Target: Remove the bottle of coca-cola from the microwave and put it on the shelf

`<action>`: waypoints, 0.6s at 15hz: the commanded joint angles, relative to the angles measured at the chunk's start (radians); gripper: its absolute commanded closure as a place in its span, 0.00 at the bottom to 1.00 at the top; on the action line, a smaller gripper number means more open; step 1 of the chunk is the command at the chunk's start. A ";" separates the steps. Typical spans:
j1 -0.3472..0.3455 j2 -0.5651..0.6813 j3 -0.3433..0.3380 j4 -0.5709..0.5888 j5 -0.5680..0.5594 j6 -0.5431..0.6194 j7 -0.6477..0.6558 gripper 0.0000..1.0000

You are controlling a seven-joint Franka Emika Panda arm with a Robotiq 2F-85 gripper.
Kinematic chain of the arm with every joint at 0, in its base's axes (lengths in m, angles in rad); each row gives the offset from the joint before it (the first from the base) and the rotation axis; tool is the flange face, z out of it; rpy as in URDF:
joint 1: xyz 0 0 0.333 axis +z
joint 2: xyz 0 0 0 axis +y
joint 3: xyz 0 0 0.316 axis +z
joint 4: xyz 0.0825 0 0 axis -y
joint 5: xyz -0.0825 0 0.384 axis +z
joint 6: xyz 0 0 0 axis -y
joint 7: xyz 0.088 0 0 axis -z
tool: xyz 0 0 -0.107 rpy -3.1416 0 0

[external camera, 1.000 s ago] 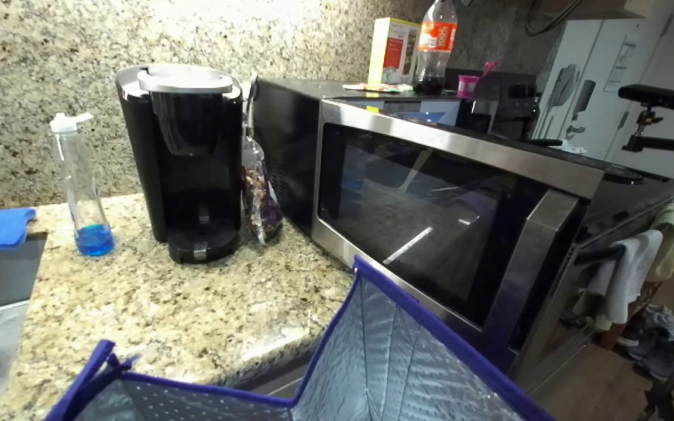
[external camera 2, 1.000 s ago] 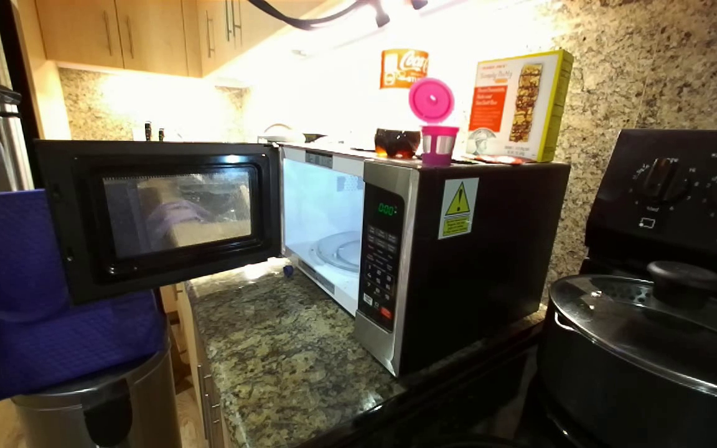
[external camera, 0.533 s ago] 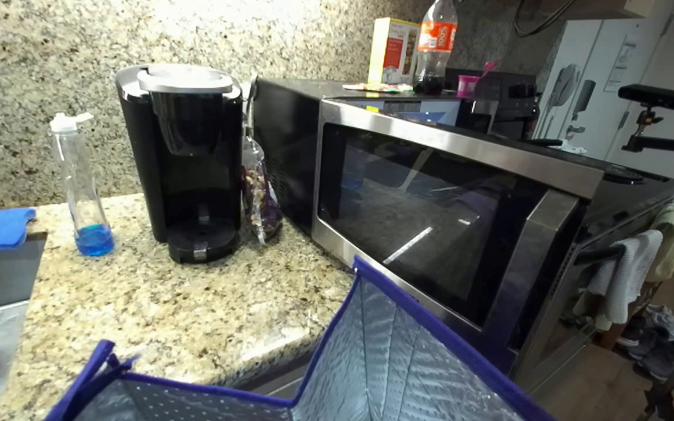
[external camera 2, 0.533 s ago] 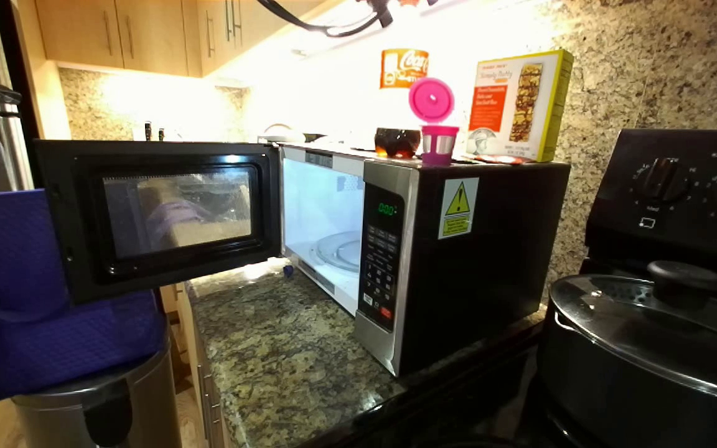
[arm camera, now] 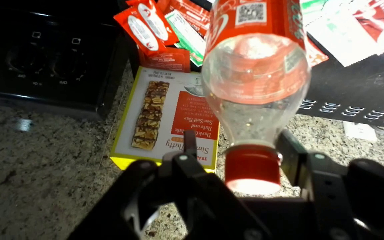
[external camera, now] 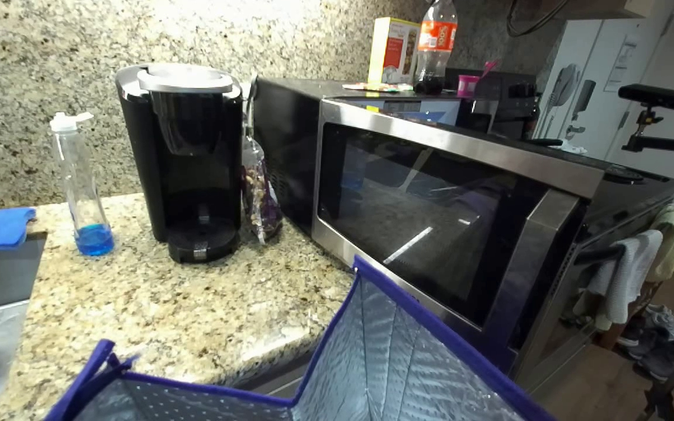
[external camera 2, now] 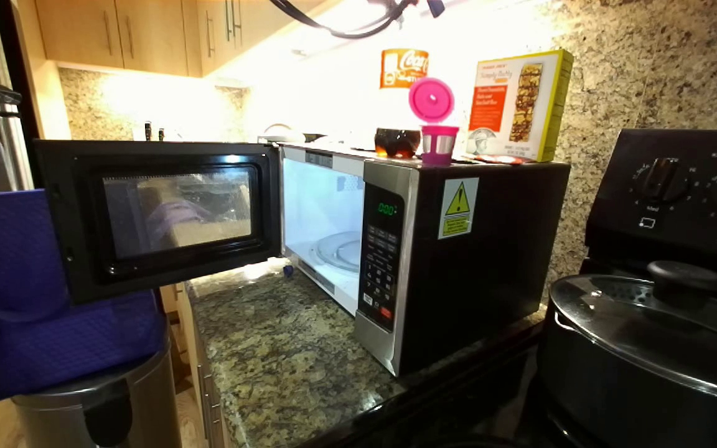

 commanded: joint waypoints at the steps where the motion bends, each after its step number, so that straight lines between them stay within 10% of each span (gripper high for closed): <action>1: -0.008 0.021 0.001 0.045 0.008 -0.006 -0.042 0.67; 5: -0.009 0.019 0.002 0.051 0.014 -0.015 -0.045 0.90; 9: -0.007 0.016 0.002 0.047 0.013 -0.019 -0.045 0.93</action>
